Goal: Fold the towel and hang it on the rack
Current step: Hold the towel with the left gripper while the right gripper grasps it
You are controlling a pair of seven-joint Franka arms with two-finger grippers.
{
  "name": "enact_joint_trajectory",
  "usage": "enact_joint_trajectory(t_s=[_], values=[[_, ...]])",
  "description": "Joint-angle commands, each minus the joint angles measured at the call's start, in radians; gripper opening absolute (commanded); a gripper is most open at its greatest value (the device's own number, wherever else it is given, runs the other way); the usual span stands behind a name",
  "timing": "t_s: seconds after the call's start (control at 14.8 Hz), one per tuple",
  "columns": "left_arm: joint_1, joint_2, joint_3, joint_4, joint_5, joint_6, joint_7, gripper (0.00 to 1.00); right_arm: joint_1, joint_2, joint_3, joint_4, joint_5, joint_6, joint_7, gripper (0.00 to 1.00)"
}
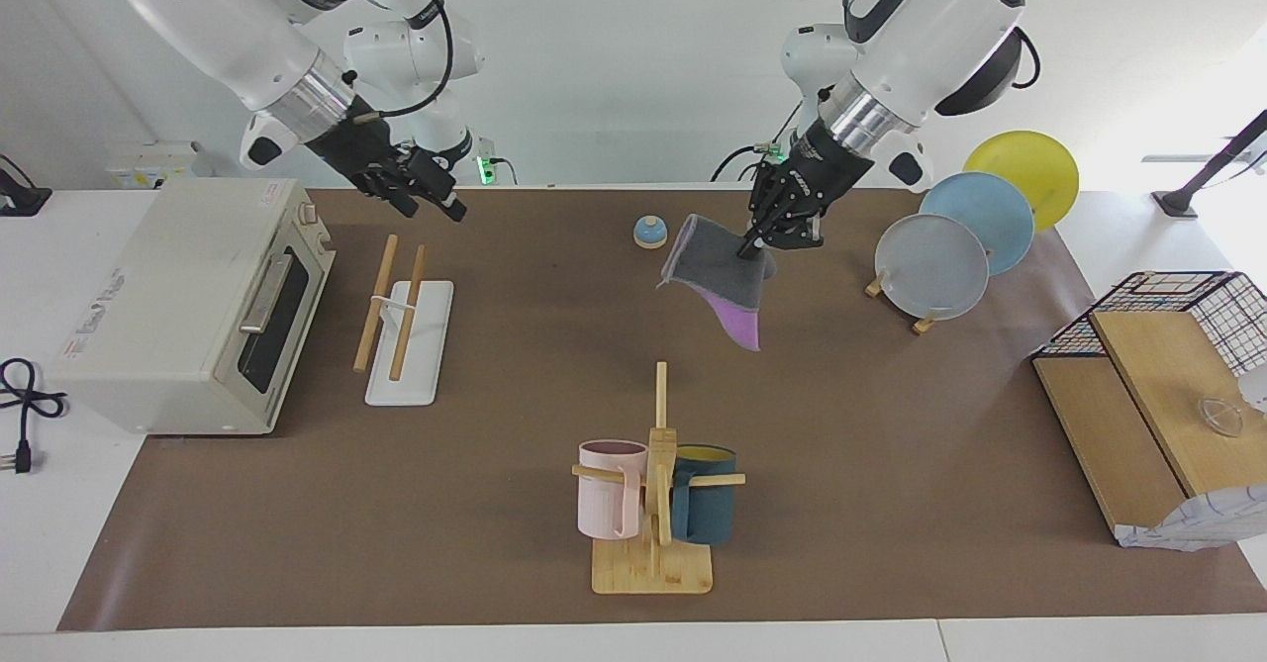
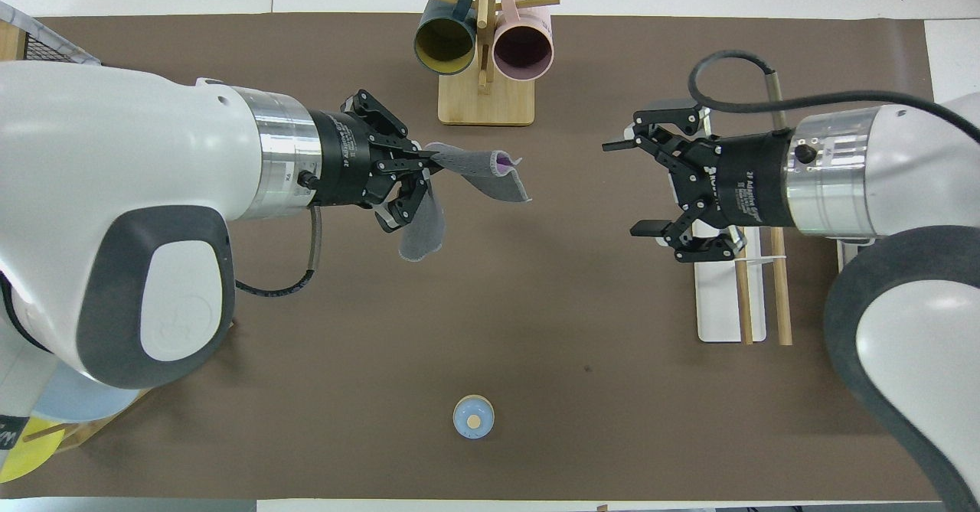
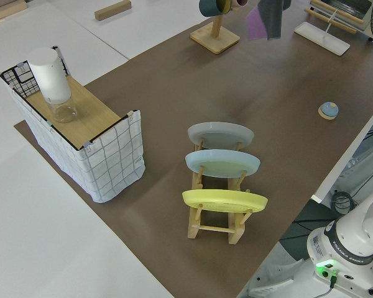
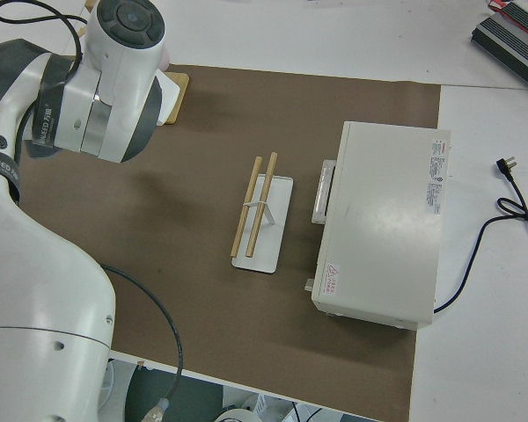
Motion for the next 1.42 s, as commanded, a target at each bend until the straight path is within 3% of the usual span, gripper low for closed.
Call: enact_joint_trajectory(t_s=[0.0,0.4,0.54,0.74,0.81,0.88,0.94,1.08,1.15,1.35], values=[[-0.038,-0.030,0.013,-0.040,-0.021,0.054,-0.070,0.00,0.033,-0.015,-0.004,-0.058,0.078,0.097,0.140,1.00],[-0.103,-0.071,0.013,-0.126,-0.021,0.147,-0.159,0.00,0.099,0.028,-0.003,-0.065,0.135,0.199,0.206,1.00],[-0.107,-0.073,0.013,-0.131,-0.021,0.149,-0.162,0.00,0.179,0.046,-0.003,-0.065,0.135,0.272,0.208,1.00],[-0.109,-0.071,0.013,-0.131,-0.021,0.149,-0.170,0.00,0.185,0.054,-0.003,-0.067,0.138,0.296,0.206,1.00],[-0.109,-0.071,0.013,-0.131,-0.021,0.149,-0.173,0.00,0.184,0.054,-0.003,-0.067,0.138,0.297,0.205,0.84],[-0.107,-0.071,0.013,-0.131,-0.021,0.149,-0.173,0.00,0.184,0.054,-0.003,-0.067,0.141,0.306,0.203,0.58],[-0.107,-0.071,0.013,-0.131,-0.021,0.149,-0.173,0.00,0.184,0.056,-0.003,-0.067,0.143,0.320,0.203,0.39],[-0.109,-0.071,0.013,-0.131,-0.021,0.149,-0.175,0.00,0.184,0.060,-0.003,-0.067,0.146,0.342,0.200,0.12],[-0.109,-0.073,0.013,-0.131,-0.021,0.149,-0.173,0.00,0.184,0.062,-0.003,-0.067,0.146,0.343,0.194,0.03],[-0.109,-0.073,0.011,-0.131,-0.021,0.149,-0.175,0.00,0.176,0.062,-0.003,-0.067,0.146,0.328,0.186,0.00]])
